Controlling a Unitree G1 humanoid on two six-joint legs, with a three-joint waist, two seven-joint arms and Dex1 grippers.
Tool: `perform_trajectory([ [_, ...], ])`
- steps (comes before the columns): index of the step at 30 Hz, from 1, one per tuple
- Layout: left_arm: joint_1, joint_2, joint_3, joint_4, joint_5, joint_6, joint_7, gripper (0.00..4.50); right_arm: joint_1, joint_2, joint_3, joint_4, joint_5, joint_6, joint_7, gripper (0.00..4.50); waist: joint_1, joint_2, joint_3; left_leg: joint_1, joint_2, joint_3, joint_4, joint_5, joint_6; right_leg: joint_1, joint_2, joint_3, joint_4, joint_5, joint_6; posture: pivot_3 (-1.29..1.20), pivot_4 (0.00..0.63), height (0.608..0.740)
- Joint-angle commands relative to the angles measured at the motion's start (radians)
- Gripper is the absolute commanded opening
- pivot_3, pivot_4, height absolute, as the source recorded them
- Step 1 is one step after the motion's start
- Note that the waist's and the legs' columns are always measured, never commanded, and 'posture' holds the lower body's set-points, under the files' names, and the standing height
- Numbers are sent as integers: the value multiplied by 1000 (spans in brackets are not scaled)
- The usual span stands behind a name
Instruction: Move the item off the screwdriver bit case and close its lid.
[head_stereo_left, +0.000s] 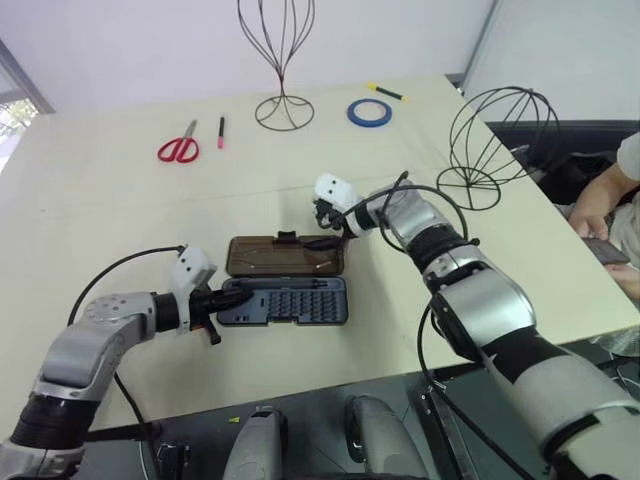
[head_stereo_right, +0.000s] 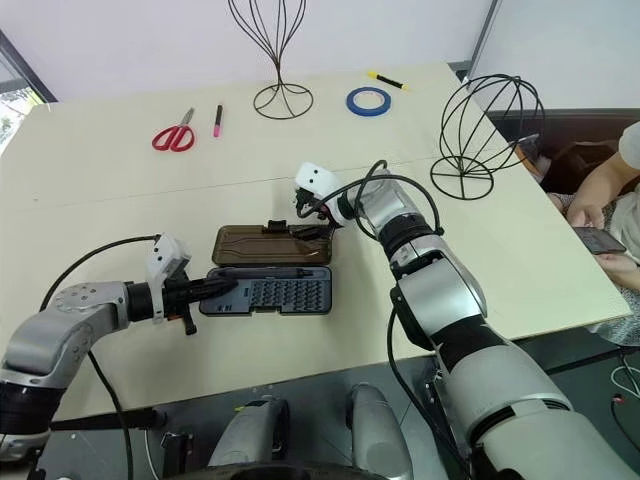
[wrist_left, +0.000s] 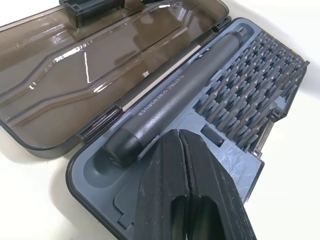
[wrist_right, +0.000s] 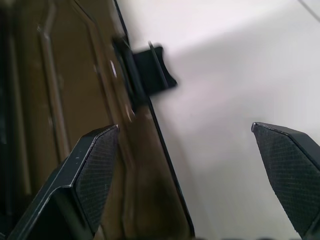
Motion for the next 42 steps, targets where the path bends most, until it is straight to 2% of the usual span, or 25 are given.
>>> perform_trajectory([
  [1, 9, -5, 11, -15, 9, -8, 12, 0, -6, 1, -19, 5, 2, -17, -6, 4430, 0, 0, 0, 0, 0, 0, 0, 0, 0, 0, 0, 0, 0, 0, 0, 0, 150, 740],
  [7, 5, -7, 7, -15, 15, -10, 20, 0, 3, 10, -37, 26, 3, -17, -29, 4430, 0, 0, 0, 0, 0, 0, 0, 0, 0, 0, 0, 0, 0, 0, 0, 0, 150, 740],
  [8, 4, -7, 7, -14, 16, -10, 20, 0, 5, 10, -38, 29, 2, -19, -31, 4196, 0, 0, 0, 0, 0, 0, 0, 0, 0, 0, 0, 0, 0, 0, 0, 0, 150, 740],
  [10, 3, -5, 8, -14, 17, -10, 21, 0, 12, 10, -38, 30, -1, -20, -31, 3575, 0, 0, 0, 0, 0, 0, 0, 0, 0, 0, 0, 0, 0, 0, 0, 0, 150, 740],
  [11, 4, -4, 10, -15, 17, -9, 21, 0, 17, 10, -36, 29, -3, -23, -28, 3125, 0, 0, 0, 0, 0, 0, 0, 0, 0, 0, 0, 0, 0, 0, 0, 0, 150, 740],
  [16, 5, -3, 14, -13, 22, -11, 23, 0, 36, 13, -29, 21, -13, -31, -4, 401, -2, 0, -1, 2, 0, 0, 0, 0, 0, 2, 0, 0, 1, 0, 0, 0, 150, 740],
  [17, 3, -4, 14, -12, 24, -11, 23, 0, 41, 13, -26, 18, -16, -33, 3, 49, -2, 0, -1, 3, 0, 0, 1, 0, 0, 2, 1, 0, 1, 0, 0, 0, 150, 740],
  [30, -29, -32, 3, -9, 41, -3, 36, 0, 90, 0, 13, -64, -49, -89, 43, 49, -3, 0, -1, 5, 1, -1, 0, 0, 0, 4, 2, 0, 1, 0, -1, 0, 150, 740],
  [42, -15, -34, 8, -66, 25, 19, 40, 0, 162, -32, 73, -257, -54, -166, 191, 49, -2, 0, -1, 2, 1, 0, 0, 0, 0, 2, 1, 0, 0, 0, -1, 0, 150, 740],
])
